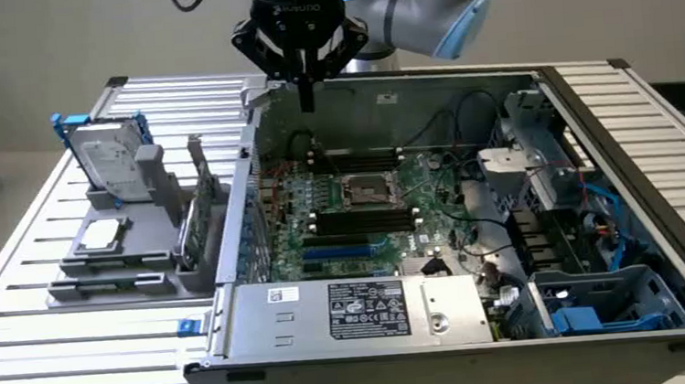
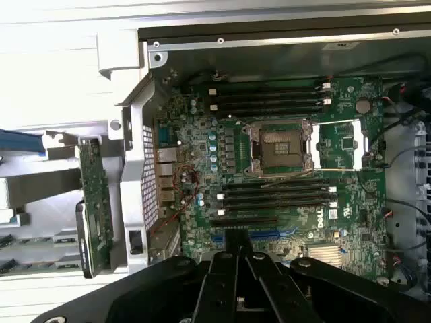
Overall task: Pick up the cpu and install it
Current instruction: 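Reach for the cpu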
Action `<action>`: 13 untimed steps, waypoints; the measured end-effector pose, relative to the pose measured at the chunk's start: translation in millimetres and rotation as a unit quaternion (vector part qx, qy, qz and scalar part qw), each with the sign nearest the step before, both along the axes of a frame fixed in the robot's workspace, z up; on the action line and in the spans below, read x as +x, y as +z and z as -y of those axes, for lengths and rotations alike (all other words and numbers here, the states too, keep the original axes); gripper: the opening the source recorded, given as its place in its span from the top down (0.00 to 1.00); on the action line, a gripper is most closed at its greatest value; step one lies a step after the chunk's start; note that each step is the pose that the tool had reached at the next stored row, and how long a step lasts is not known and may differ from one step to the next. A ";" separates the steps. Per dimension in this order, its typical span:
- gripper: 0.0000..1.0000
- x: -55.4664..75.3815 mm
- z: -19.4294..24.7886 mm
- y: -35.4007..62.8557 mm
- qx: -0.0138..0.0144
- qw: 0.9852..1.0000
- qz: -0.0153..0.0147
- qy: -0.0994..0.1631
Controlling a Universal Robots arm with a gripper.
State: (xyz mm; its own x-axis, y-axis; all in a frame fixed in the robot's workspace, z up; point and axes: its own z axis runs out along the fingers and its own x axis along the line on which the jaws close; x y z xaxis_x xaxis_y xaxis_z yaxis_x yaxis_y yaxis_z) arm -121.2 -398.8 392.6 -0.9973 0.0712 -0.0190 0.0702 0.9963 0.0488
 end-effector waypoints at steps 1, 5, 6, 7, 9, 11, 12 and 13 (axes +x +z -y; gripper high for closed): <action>0.89 0.0 0.0 0.0 0.000 1.000 0.000 0.000; 0.89 0.0 0.0 0.0 0.000 1.000 0.000 0.000; 0.89 0.0 0.0 0.0 0.000 1.000 0.000 0.000; 0.89 0.0 0.0 0.0 0.000 1.000 0.000 0.000; 0.89 -1.4 -0.8 0.0 0.000 1.000 -0.001 0.000; 0.89 -5.4 -2.3 0.0 0.003 1.000 -0.002 0.000; 0.89 -7.8 -3.2 0.0 0.005 1.000 -0.003 0.000; 0.89 -11.3 -4.4 -0.1 0.005 1.000 -0.003 0.000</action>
